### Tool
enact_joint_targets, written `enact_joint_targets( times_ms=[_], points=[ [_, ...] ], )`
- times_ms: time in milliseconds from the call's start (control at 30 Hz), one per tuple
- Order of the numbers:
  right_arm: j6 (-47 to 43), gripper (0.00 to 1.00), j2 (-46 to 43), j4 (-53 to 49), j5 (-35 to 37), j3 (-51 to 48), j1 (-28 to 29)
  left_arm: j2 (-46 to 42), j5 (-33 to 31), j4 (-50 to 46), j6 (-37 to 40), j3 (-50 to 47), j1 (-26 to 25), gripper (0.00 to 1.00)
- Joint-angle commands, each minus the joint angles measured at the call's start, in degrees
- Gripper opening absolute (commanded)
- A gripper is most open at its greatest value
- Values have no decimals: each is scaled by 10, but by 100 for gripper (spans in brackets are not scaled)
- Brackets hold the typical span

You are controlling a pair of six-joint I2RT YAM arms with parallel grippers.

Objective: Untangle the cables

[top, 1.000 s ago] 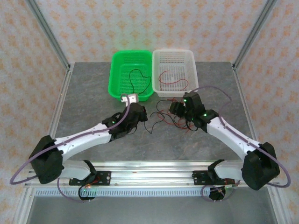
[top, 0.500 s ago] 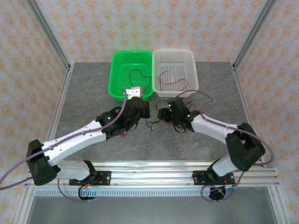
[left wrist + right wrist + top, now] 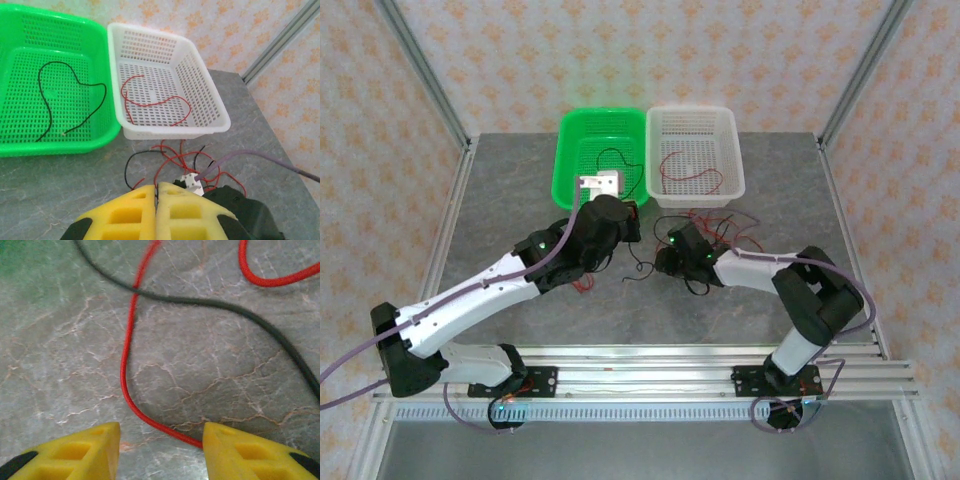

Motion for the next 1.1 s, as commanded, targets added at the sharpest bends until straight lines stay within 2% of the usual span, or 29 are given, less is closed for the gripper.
enact_joint_targets(
  times_ms=[0, 333, 500, 700, 1067],
  points=[
    [9, 46, 16, 15, 23, -10, 1, -23, -38, -30, 28, 35, -2, 0],
    [13, 44, 3, 16, 28, -35, 1, -18, -115, -72, 66, 124, -1, 0],
    [18, 44, -17, 14, 35, -56, 1, -2, -139, -85, 99, 189, 23, 0],
    [22, 44, -40, 10, 38, -74, 1, 27, -120, -70, 148, 259, 97, 0],
    [13, 49, -113, -36, 42, -64, 2, 139, -25, -44, 204, 391, 242, 0]
  ],
)
